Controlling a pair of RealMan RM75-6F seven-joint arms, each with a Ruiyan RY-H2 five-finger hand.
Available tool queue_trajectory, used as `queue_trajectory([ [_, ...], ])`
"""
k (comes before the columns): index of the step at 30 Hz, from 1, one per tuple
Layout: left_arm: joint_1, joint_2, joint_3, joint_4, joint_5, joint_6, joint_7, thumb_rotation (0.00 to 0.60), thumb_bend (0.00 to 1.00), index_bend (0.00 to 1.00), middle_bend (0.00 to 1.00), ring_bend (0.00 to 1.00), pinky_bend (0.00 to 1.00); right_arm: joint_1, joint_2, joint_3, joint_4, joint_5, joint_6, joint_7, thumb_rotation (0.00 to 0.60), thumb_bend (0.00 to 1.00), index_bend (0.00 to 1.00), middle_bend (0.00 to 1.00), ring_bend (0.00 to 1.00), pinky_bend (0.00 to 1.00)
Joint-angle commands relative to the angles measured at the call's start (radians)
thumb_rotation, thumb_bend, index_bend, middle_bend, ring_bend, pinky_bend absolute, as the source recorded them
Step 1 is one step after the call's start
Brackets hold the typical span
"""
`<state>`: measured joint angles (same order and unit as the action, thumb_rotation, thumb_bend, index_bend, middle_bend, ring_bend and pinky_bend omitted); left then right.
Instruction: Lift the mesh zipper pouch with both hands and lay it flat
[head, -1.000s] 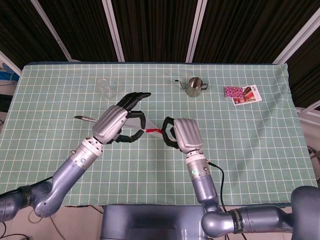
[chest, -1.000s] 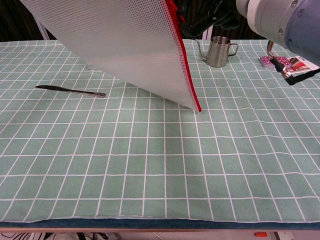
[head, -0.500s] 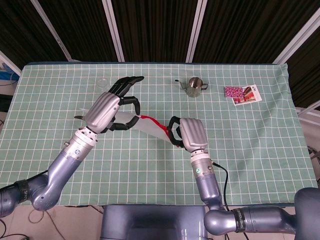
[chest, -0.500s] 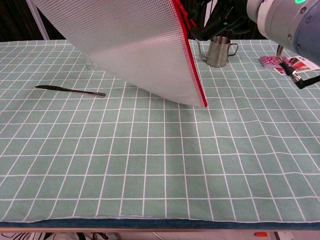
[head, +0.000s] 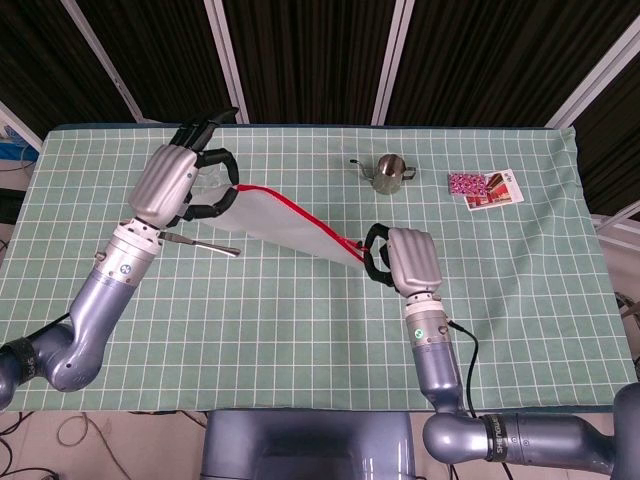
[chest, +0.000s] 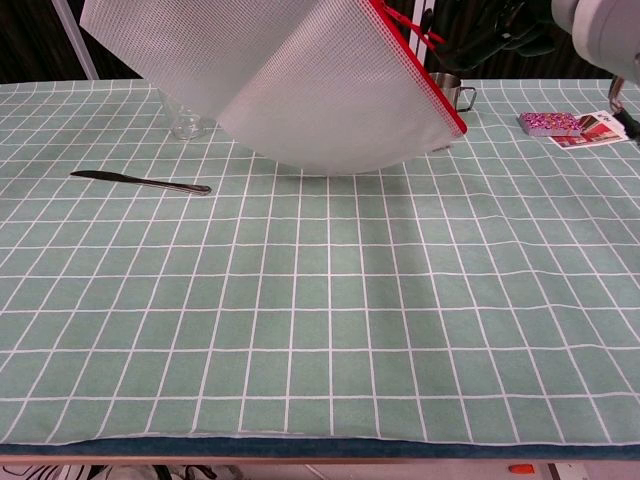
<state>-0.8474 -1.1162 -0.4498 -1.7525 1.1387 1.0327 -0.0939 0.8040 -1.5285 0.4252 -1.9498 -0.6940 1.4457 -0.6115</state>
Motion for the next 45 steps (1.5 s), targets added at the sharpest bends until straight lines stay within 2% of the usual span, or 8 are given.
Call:
queue_trajectory([
  [1, 0.004, 0.004, 0.003, 0.012, -0.005, 0.000, -0.007, 0.600, 0.45, 0.64, 0.07, 0.00, 0.00, -0.007, 0.012, 0.003, -0.001, 0.001, 0.001, 0.003, 0.600, 0.63, 0.69, 1.00, 1.00, 0.96],
  [22, 0.034, 0.024, 0.030, 0.056, -0.007, 0.005, -0.028, 0.600, 0.45, 0.64, 0.07, 0.00, 0.00, -0.058, 0.118, 0.043, 0.001, 0.017, 0.007, 0.041, 0.600, 0.63, 0.69, 1.00, 1.00, 0.96],
  [45, 0.057, 0.025, 0.049, 0.070, -0.026, 0.009, -0.029, 0.600, 0.45, 0.63, 0.07, 0.00, 0.00, -0.091, 0.178, 0.073, 0.012, 0.047, 0.024, 0.072, 0.600, 0.63, 0.69, 1.00, 1.00, 0.96],
])
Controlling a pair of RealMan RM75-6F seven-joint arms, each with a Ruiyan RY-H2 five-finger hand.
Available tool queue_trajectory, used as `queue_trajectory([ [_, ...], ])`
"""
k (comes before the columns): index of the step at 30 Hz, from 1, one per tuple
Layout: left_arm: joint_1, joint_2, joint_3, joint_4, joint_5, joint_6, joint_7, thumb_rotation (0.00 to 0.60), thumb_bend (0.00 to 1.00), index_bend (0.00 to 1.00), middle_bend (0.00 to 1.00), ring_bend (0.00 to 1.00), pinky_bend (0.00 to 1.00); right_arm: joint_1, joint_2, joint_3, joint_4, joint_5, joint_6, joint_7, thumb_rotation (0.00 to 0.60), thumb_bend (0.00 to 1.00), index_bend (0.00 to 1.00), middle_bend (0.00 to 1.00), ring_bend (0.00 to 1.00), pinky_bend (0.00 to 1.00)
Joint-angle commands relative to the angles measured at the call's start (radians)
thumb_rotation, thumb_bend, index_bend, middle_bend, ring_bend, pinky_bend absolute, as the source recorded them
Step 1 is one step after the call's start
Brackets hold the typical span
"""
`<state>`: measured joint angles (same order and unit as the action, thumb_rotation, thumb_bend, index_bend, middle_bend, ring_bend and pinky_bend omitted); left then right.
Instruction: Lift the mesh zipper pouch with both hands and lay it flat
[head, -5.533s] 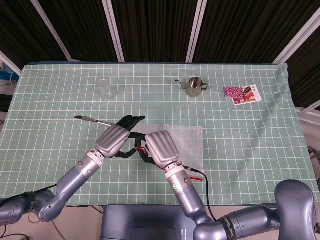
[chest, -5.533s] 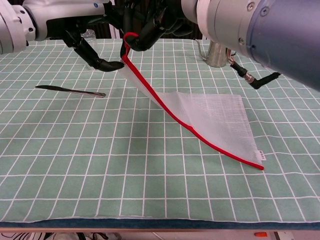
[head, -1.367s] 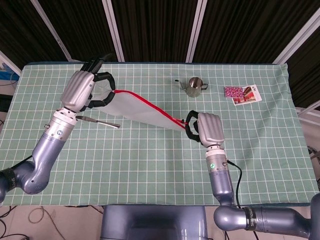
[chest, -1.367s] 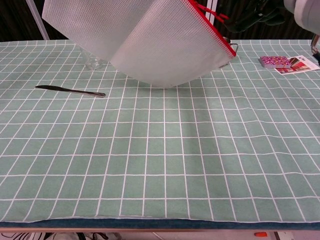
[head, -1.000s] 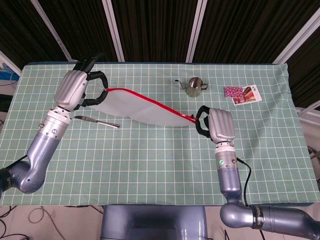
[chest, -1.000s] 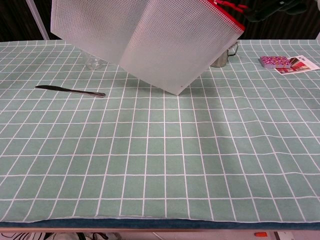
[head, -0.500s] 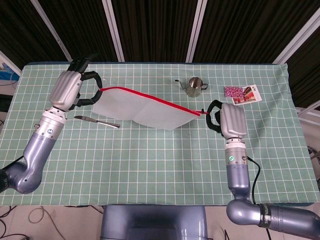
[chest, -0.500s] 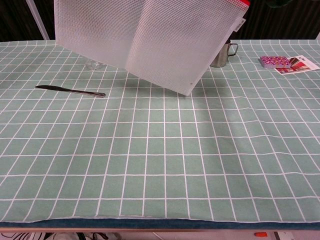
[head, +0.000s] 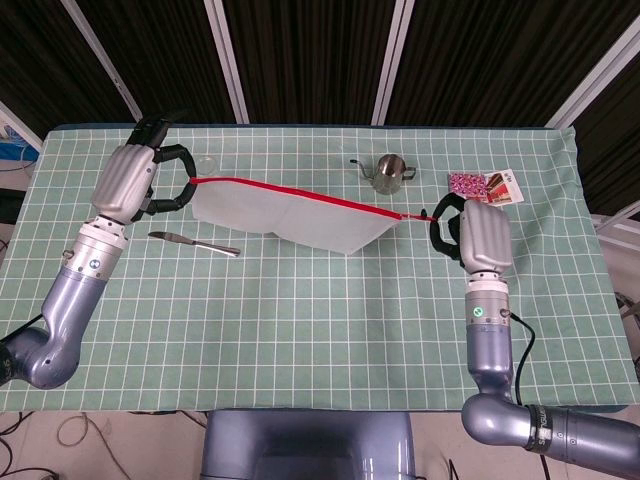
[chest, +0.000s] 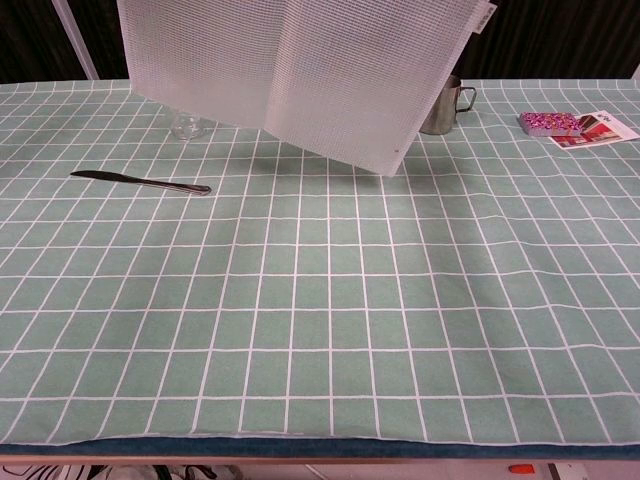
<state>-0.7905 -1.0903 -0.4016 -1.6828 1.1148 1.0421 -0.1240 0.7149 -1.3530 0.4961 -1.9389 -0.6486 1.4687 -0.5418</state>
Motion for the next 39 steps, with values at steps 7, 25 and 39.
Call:
queue_trajectory([
  [7, 0.005, -0.007, 0.012, -0.007, -0.014, -0.008, 0.010, 0.600, 0.45, 0.62, 0.07, 0.00, 0.00, -0.014, 0.014, 0.002, 0.006, 0.007, 0.004, 0.015, 0.600, 0.63, 0.69, 1.00, 1.00, 0.95],
  [25, 0.054, 0.031, 0.047, -0.086, -0.052, 0.002, 0.053, 0.600, 0.16, 0.28, 0.00, 0.00, 0.00, -0.039, 0.091, -0.022, -0.050, 0.034, -0.033, 0.007, 0.600, 0.24, 0.00, 0.24, 0.24, 0.36],
  [39, 0.288, 0.095, 0.237, -0.139, 0.153, 0.166, 0.035, 0.600, 0.16, 0.22, 0.00, 0.00, 0.00, -0.241, 0.259, -0.202, -0.101, -0.182, -0.064, 0.155, 0.600, 0.23, 0.00, 0.19, 0.17, 0.29],
])
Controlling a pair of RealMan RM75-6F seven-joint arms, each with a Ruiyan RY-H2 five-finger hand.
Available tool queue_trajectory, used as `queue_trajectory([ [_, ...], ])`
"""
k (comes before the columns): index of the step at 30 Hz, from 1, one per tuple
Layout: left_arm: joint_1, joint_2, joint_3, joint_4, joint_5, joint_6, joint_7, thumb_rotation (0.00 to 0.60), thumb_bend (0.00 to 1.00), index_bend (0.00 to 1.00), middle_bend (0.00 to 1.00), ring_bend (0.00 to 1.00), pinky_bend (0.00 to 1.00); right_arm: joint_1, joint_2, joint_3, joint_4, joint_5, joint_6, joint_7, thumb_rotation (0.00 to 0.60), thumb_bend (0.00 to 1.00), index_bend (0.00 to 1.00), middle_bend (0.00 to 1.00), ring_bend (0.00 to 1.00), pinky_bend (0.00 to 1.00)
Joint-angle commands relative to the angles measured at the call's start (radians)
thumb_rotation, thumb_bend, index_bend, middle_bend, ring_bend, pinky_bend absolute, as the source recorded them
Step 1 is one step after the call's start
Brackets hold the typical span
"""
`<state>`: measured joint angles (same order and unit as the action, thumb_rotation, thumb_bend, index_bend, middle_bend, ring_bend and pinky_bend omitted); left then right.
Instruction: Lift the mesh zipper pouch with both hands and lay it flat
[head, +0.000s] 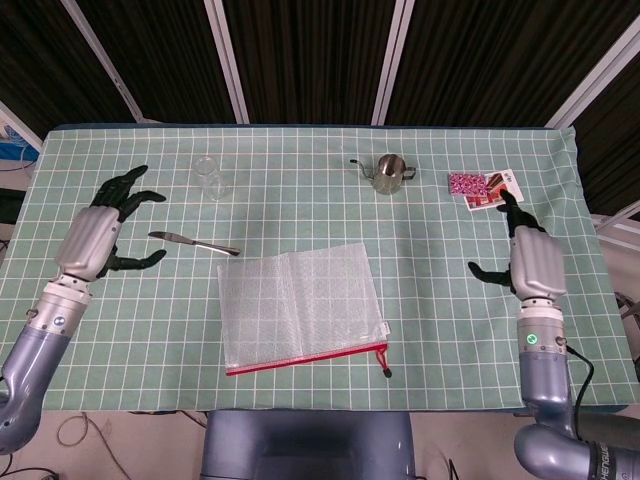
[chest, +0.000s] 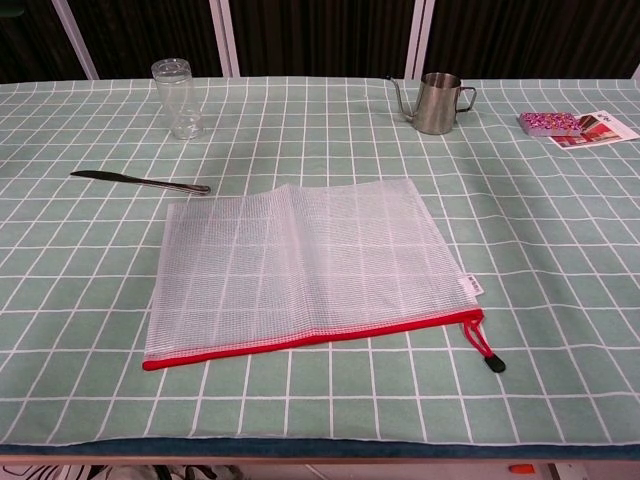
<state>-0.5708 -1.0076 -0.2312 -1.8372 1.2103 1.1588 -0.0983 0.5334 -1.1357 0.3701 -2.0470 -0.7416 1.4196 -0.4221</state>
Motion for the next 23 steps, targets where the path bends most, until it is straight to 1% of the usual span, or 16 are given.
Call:
queue_trajectory([
  [1, 0.093, 0.011, 0.091, 0.024, 0.086, 0.074, 0.017, 0.600, 0.15, 0.20, 0.00, 0.00, 0.00, -0.079, 0.053, -0.101, 0.017, -0.132, -0.017, 0.054, 0.600, 0.23, 0.00, 0.17, 0.15, 0.28],
  [3, 0.143, 0.005, 0.140, 0.053, 0.140, 0.122, 0.044, 0.600, 0.12, 0.15, 0.00, 0.00, 0.00, -0.120, 0.073, -0.152, 0.047, -0.222, -0.018, 0.095, 0.600, 0.21, 0.00, 0.14, 0.11, 0.27],
  [5, 0.173, -0.004, 0.166, 0.077, 0.171, 0.155, 0.065, 0.600, 0.10, 0.11, 0.00, 0.00, 0.00, -0.147, 0.081, -0.181, 0.072, -0.278, -0.012, 0.123, 0.600, 0.19, 0.00, 0.10, 0.08, 0.26],
  [9, 0.240, -0.027, 0.216, 0.128, 0.222, 0.226, 0.099, 0.600, 0.09, 0.07, 0.00, 0.00, 0.00, -0.210, 0.091, -0.245, 0.128, -0.387, 0.015, 0.190, 0.600, 0.17, 0.00, 0.03, 0.04, 0.25],
  [11, 0.282, -0.040, 0.238, 0.154, 0.239, 0.266, 0.097, 0.600, 0.09, 0.03, 0.00, 0.00, 0.00, -0.254, 0.088, -0.287, 0.186, -0.465, 0.045, 0.234, 0.600, 0.16, 0.00, 0.01, 0.01, 0.24],
  [13, 0.327, -0.046, 0.266, 0.204, 0.247, 0.298, 0.111, 0.600, 0.09, 0.01, 0.00, 0.00, 0.00, -0.304, 0.077, -0.334, 0.271, -0.542, 0.092, 0.259, 0.600, 0.14, 0.00, 0.00, 0.00, 0.23],
  [16, 0.363, -0.066, 0.277, 0.261, 0.262, 0.331, 0.093, 0.600, 0.09, 0.00, 0.00, 0.00, 0.00, -0.344, 0.048, -0.348, 0.359, -0.602, 0.140, 0.315, 0.600, 0.13, 0.00, 0.00, 0.00, 0.23],
  [18, 0.383, -0.078, 0.274, 0.288, 0.259, 0.349, 0.078, 0.600, 0.09, 0.00, 0.00, 0.00, 0.00, -0.361, 0.037, -0.341, 0.390, -0.608, 0.156, 0.346, 0.600, 0.13, 0.00, 0.00, 0.00, 0.23],
  [21, 0.391, -0.091, 0.256, 0.301, 0.261, 0.367, 0.057, 0.600, 0.09, 0.00, 0.00, 0.00, 0.00, -0.374, 0.035, -0.335, 0.396, -0.611, 0.156, 0.370, 0.600, 0.13, 0.00, 0.00, 0.00, 0.23],
  [23, 0.393, -0.096, 0.253, 0.309, 0.269, 0.368, 0.056, 0.600, 0.09, 0.00, 0.00, 0.00, 0.00, -0.378, 0.034, -0.332, 0.400, -0.616, 0.151, 0.371, 0.600, 0.13, 0.00, 0.00, 0.00, 0.23],
])
